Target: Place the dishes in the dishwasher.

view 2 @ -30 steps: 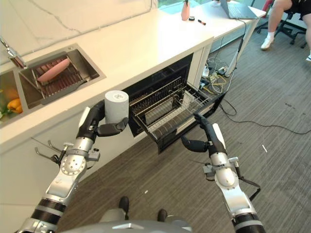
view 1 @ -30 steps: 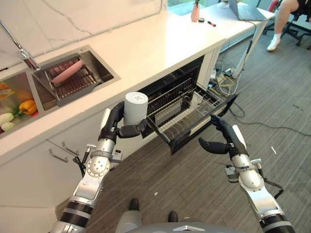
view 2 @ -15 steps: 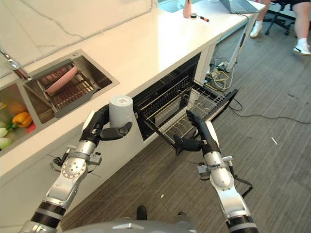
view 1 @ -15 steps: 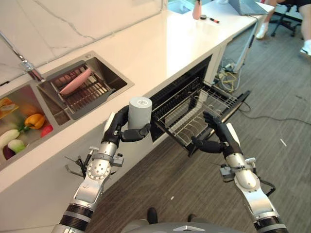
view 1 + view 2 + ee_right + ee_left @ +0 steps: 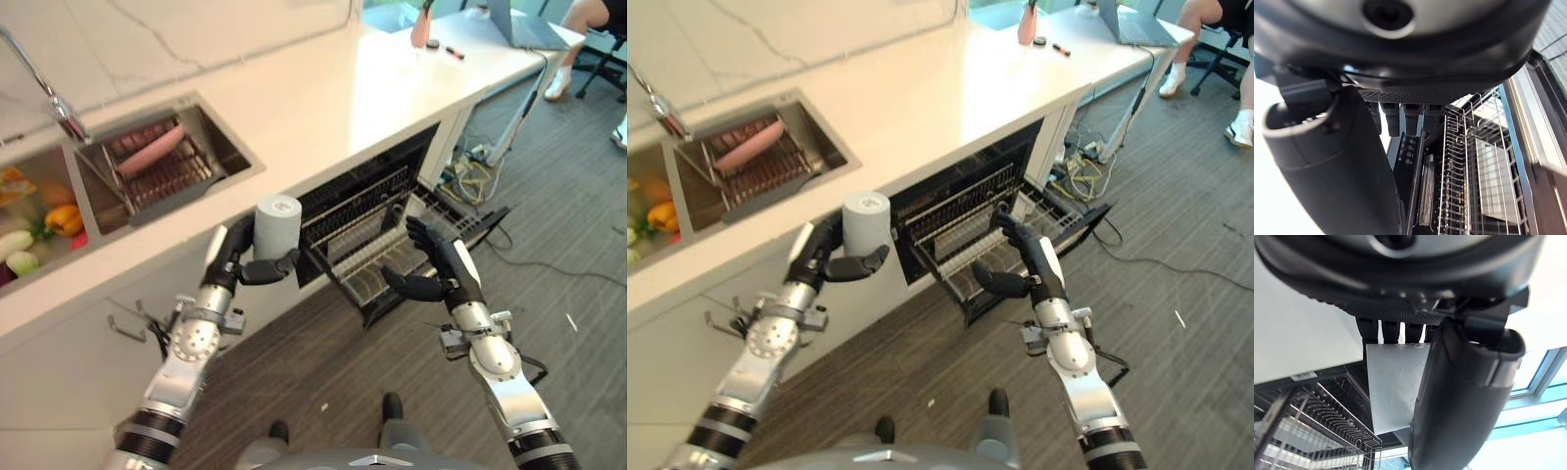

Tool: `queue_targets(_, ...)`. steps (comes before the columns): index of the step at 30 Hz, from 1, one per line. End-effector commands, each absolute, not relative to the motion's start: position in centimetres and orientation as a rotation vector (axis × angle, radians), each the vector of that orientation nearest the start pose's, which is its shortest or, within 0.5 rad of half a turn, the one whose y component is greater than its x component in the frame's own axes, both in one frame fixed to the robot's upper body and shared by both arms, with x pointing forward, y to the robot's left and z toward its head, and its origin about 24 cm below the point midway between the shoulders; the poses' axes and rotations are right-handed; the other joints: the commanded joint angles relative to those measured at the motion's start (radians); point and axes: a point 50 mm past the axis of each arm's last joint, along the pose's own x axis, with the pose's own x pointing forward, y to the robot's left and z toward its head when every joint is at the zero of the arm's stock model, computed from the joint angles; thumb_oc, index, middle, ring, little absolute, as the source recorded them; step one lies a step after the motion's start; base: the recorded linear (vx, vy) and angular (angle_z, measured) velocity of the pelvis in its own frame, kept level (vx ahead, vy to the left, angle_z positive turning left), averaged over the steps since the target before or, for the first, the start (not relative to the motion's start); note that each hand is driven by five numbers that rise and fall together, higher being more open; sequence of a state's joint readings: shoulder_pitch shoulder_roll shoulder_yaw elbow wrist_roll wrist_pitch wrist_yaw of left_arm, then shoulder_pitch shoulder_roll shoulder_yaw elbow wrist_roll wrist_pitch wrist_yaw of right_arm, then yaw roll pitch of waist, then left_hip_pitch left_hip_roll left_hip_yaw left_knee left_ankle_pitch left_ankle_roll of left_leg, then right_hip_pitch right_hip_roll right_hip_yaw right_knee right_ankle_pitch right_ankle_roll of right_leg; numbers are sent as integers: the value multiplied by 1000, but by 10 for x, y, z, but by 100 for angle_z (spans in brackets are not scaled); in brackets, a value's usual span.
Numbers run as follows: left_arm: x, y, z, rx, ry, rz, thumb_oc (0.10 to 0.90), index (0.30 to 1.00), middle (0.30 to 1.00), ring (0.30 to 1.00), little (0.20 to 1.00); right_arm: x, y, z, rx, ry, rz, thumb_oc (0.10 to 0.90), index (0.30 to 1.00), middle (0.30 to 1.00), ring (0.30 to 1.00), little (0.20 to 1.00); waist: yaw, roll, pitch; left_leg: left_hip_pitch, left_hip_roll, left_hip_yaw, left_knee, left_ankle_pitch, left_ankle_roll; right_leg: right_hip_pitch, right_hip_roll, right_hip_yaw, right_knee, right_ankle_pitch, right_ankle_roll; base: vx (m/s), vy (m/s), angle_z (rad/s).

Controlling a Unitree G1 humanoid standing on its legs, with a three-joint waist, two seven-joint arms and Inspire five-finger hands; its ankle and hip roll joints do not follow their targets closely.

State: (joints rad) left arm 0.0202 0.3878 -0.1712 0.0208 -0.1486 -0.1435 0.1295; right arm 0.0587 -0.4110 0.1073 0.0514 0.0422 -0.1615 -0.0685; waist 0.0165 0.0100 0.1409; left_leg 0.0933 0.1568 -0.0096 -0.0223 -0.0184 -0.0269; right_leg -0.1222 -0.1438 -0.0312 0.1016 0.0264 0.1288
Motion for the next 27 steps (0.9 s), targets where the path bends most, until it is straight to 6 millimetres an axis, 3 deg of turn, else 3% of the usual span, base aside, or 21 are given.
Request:
queue_targets(1,263,184,119,197,-429,-70,400,300,300,300,300,250,-205,96,-300,-342,13,800,900,900,900,900,-11,-82,-86,12,-38,-9,78,-84,-24,91,-32,-37,-89,37,37,130,-279,-7)
queue_targets(3,266,180,118,189,-423,-77,400,300,300,300,300,249,-206,101,-279,-362,13,800,900,900,900,900,-22,-71,-100,22,-4,-11,49,-60,-43,118,-5,-52,-114,20,23,75,-169,-4)
queue_targets(8,271,171,116,171,-416,-108,400,300,300,300,300,248,-201,106,-230,-390,44,800,900,900,900,900,-36,-57,-110,41,16,-1,19,-39,-59,144,13,-61,-145,15,14,42,-71,4)
queue_targets(11,277,162,114,161,-410,-134,400,300,300,300,300,246,-191,108,-107,-407,105,800,900,900,900,900,-46,-47,-116,63,21,20,-8,-30,-68,163,17,-57,-174,21,12,31,-30,-6)
queue_targets(12,279,158,115,193,-422,-133,400,300,300,300,300,245,-183,104,24,-391,145,800,900,900,900,900,-49,-45,-120,71,21,30,-20,-30,-71,167,17,-56,-184,23,15,42,-17,-11)
queue_targets(13,286,148,112,258,-422,-125,400,300,300,300,300,243,-164,94,329,-338,221,800,900,900,900,900,-53,-38,-123,91,25,54,-42,-35,-76,171,18,-48,-189,18,19,34,-22,-15)
queue_targets(14,290,144,110,288,-411,-122,400,300,300,300,300,242,-152,97,411,-333,276,800,900,900,900,900,-59,-38,-124,96,23,65,-51,-31,-77,171,16,-45,-189,21,21,16,-17,-17)
queue_targets(20,304,119,116,336,-449,-133,400,300,300,300,300,242,-137,114,420,-367,344,800,900,900,900,900,-73,-31,-127,102,8,83,-65,-32,-76,164,3,-39,-189,35,30,-3,-7,0)
queue_targets(27,316,94,120,396,-475,-91,400,300,300,300,300,259,-100,130,414,-364,359,800,900,900,900,900,-74,-22,-123,104,-12,92,-65,-40,-65,159,-8,-25,-189,49,30,-1,-2,-10)
